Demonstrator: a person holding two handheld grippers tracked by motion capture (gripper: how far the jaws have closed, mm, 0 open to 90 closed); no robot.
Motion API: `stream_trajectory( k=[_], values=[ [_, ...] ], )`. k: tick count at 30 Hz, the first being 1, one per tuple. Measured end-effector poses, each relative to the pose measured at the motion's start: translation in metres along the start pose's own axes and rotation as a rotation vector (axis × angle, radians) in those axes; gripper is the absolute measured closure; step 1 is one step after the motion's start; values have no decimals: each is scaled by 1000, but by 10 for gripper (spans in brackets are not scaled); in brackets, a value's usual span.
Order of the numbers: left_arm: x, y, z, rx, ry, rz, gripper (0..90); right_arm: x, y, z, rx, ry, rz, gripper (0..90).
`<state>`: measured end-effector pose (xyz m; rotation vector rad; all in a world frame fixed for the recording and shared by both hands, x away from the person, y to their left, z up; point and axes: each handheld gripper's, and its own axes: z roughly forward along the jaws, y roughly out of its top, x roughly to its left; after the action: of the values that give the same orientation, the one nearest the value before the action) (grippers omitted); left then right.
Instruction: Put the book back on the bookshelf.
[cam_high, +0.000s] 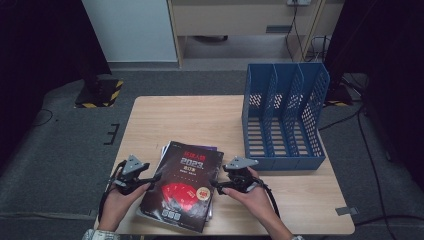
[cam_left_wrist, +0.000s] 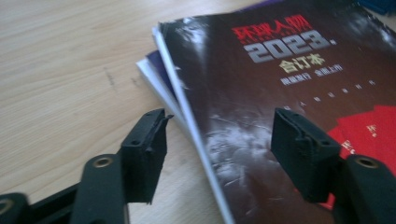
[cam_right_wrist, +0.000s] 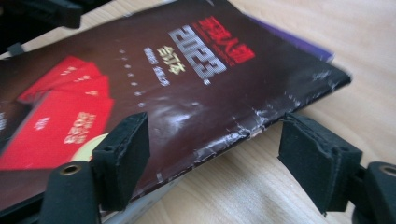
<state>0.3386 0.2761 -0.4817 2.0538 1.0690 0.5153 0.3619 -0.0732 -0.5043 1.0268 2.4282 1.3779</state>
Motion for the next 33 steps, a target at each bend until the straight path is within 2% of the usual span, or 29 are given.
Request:
stream_trajectory(
  k=[4, 6, 9, 10, 13, 15, 19, 23, 27, 30, 31, 33],
  values=[
    [-2, -3, 8, 25, -22, -11, 374, -2, -11, 9, 57, 41, 76, 177],
    [-3, -6, 12, 45, -30, -10, 368, -2, -14, 13, 62, 73, 108, 165],
    [-2, -8, 15, 45, -61, -35, 339, -2, -14, 15, 64, 90, 110, 161],
    [-2, -8, 15, 45, -61, -35, 339, -2, -14, 15, 64, 90, 110, 161],
    [-1, -10, 16, 45, -83, -69, 339, -2, -14, 15, 54, 98, 94, 184],
    [-2, -9, 16, 54, -77, -59, 340, 1, -11, 14, 44, 104, 68, 196],
    [-2, -9, 16, 58, -76, -56, 340, 4, -9, 14, 41, 99, 54, 193],
    [-2, -10, 16, 64, -74, -52, 338, 10, 4, 10, 34, 83, 11, 201],
    [-1, -10, 16, 65, -82, -57, 337, 19, 20, 14, 62, 76, -34, 186],
    [-1, -11, 16, 63, -81, -53, 337, 17, 23, 20, 66, 90, -21, 214],
    [-1, -10, 16, 63, -80, -51, 337, 16, 28, 24, 45, 110, -5, 256],
    [-1, -10, 16, 62, -79, -50, 337, 17, 31, 26, 41, 120, 3, 257]
  ],
)
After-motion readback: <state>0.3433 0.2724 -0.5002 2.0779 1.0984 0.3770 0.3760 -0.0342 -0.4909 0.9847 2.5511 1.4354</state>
